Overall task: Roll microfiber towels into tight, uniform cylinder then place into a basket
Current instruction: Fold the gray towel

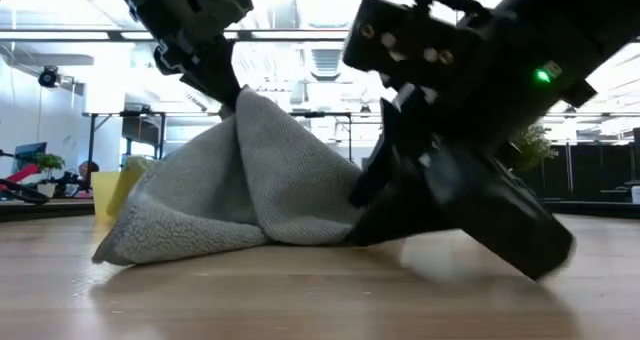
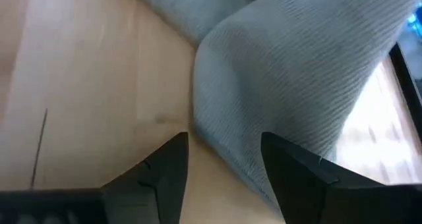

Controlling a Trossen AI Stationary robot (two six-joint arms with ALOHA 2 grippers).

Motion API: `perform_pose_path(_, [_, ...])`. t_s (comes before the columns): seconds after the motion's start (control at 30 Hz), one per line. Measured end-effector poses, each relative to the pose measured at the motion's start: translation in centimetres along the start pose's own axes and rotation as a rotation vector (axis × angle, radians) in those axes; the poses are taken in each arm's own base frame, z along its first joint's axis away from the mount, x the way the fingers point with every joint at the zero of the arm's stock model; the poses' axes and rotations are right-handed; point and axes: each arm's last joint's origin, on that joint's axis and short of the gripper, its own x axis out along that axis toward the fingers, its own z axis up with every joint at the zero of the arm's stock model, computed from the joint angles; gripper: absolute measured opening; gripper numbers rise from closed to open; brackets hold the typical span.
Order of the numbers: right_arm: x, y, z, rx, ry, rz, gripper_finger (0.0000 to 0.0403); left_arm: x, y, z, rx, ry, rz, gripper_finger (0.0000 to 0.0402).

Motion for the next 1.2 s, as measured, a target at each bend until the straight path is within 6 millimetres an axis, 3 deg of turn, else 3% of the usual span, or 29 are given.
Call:
perform_pose_path(0.3, [-0.3,0.4,-0.2,-0.376,-0.022,0.000,0.0187,0.0,0.0,0.0,0.009,0.000,-0.001,0.0000])
perform_pose_path(0.6, [0.7,-0.5,-0.3,-0.740,0.011,0.029,0.0187,0.0,0.0,0.0,0.024,-0.001,-0.001,0.0000])
perform_pose_path(0.93, [2.1,-1.7,0.2,-0.782,0.017,0.052,0.0177,-0.1,0.0,0.0,0.033,-0.001,-0.002,0.0000])
perform_pose_path(1.2, [2.3,-1.7,0.6,-0.737,-0.016,0.032,0.0108,-0.1,0.0,0.0,0.036,-0.001,-0.002,0.0000])
